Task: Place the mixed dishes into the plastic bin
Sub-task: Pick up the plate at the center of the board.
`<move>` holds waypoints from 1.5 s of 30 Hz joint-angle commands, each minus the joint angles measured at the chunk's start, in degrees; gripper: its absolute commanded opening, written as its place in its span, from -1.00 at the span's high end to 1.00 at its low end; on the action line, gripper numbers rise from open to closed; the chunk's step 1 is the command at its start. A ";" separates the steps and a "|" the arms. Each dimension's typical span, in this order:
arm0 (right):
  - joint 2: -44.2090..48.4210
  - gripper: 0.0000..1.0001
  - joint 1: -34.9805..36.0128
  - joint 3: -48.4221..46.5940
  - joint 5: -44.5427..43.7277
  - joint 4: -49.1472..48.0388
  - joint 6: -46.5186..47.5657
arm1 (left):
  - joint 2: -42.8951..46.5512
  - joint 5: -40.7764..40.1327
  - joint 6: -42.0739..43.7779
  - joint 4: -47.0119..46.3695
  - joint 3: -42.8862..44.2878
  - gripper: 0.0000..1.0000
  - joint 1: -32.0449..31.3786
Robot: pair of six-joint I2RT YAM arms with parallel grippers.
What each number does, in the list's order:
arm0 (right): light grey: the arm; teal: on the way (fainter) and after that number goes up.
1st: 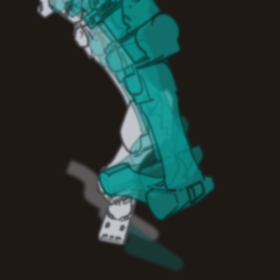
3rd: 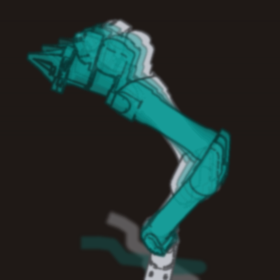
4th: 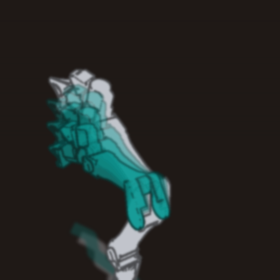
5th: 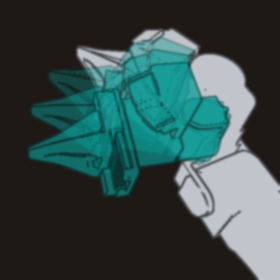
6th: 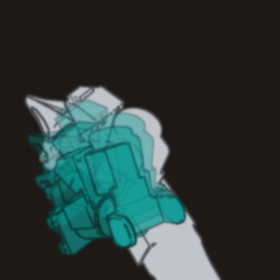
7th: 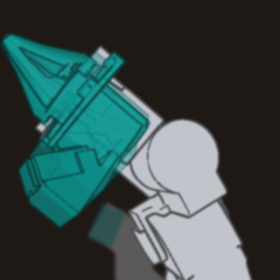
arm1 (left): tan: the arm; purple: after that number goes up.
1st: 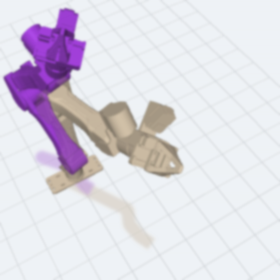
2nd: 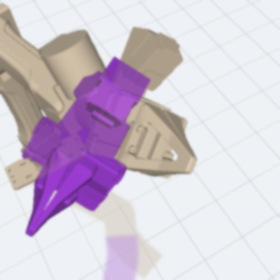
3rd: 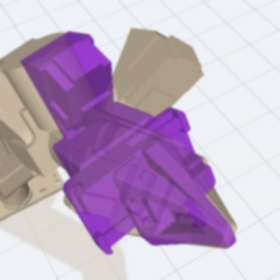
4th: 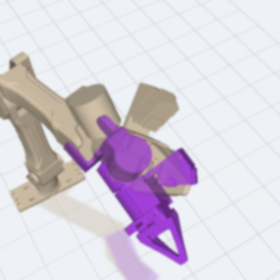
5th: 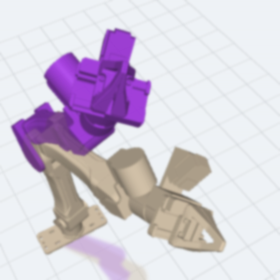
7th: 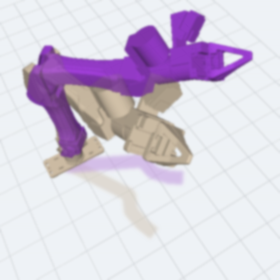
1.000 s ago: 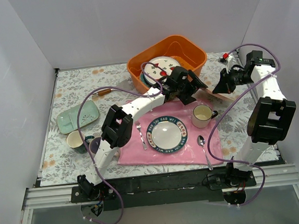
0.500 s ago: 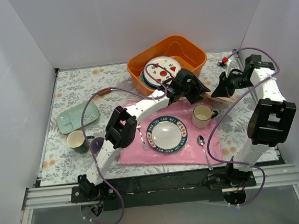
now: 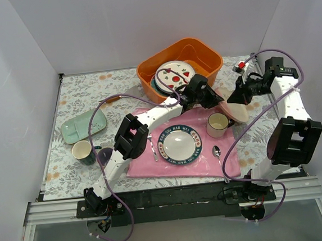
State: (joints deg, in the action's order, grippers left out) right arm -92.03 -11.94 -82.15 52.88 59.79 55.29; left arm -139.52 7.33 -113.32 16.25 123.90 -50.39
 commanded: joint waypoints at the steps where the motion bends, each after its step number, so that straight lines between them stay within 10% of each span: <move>1: 3.08 0.97 -0.71 -0.29 0.90 -1.69 -0.35 | 2.33 4.09 -18.96 -11.67 0.91 1.00 0.20; 6: 3.26 0.95 -3.34 -4.41 2.75 -0.12 -1.32 | 4.08 5.67 -16.50 -19.03 -0.40 1.00 0.73; 19: 4.67 0.06 -11.78 -17.34 7.23 -2.92 -13.97 | 12.25 11.47 -5.78 -30.39 -5.32 1.00 2.31; 45: 10.82 -0.53 -12.49 -8.30 15.67 -35.08 -54.83 | 49.34 23.16 2.22 -56.33 -54.28 1.00 13.56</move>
State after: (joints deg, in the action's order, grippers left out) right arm -83.59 -24.69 -93.58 65.32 32.67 9.26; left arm -98.15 27.64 -111.22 -29.69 71.16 -38.11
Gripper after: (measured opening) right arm 0.767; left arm 0.195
